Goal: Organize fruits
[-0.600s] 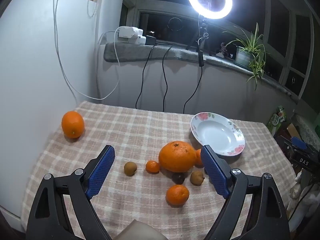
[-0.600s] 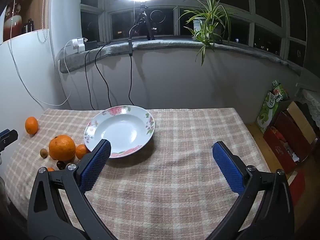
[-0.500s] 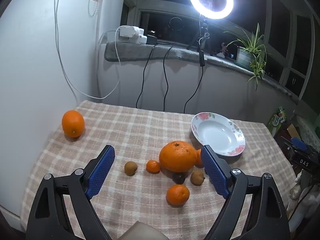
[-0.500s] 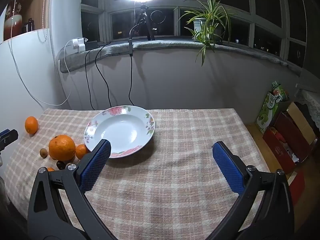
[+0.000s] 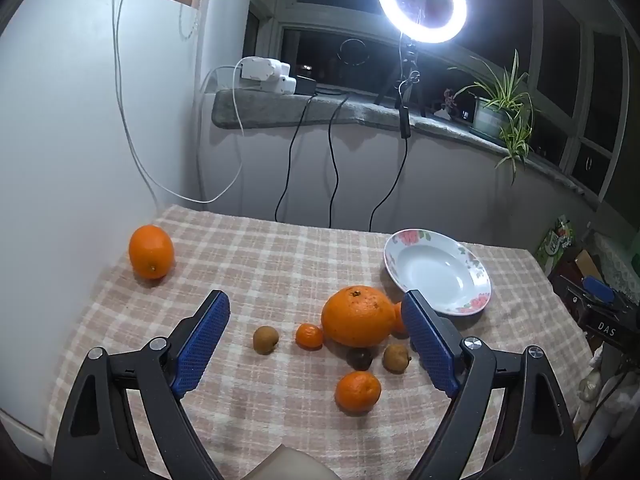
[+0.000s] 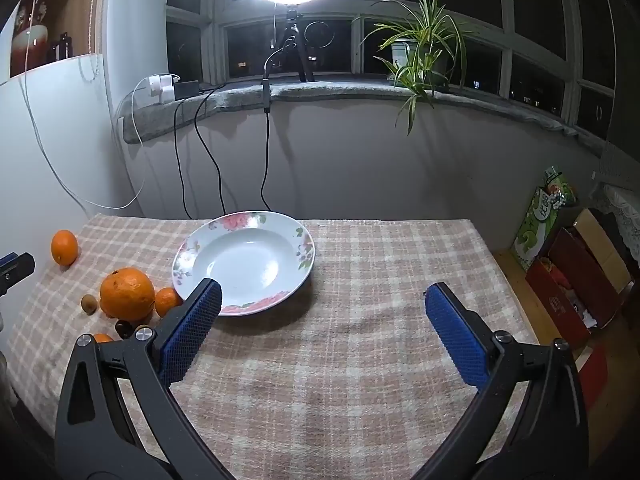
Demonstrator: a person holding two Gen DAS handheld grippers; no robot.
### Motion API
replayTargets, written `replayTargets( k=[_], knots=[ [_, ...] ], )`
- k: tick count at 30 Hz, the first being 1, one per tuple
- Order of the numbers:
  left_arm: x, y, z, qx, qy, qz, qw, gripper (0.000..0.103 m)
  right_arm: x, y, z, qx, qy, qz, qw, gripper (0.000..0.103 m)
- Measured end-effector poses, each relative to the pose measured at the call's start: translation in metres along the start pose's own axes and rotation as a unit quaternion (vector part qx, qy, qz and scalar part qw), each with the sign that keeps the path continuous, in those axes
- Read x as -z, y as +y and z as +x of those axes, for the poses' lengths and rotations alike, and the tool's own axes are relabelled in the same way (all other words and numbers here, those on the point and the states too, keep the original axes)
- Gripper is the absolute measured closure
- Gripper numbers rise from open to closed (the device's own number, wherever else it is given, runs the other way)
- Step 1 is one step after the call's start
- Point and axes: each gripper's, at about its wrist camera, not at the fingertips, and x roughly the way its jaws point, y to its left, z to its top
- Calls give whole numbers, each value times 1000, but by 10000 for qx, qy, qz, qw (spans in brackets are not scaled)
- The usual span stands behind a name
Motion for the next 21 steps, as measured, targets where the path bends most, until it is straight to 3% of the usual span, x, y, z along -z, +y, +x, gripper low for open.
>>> replayTargets(
  k=[21],
  knots=[
    [-4, -1, -3, 19, -23, 53, 10000, 15, -3, 3, -5, 22, -41, -12, 10000, 0]
  ],
)
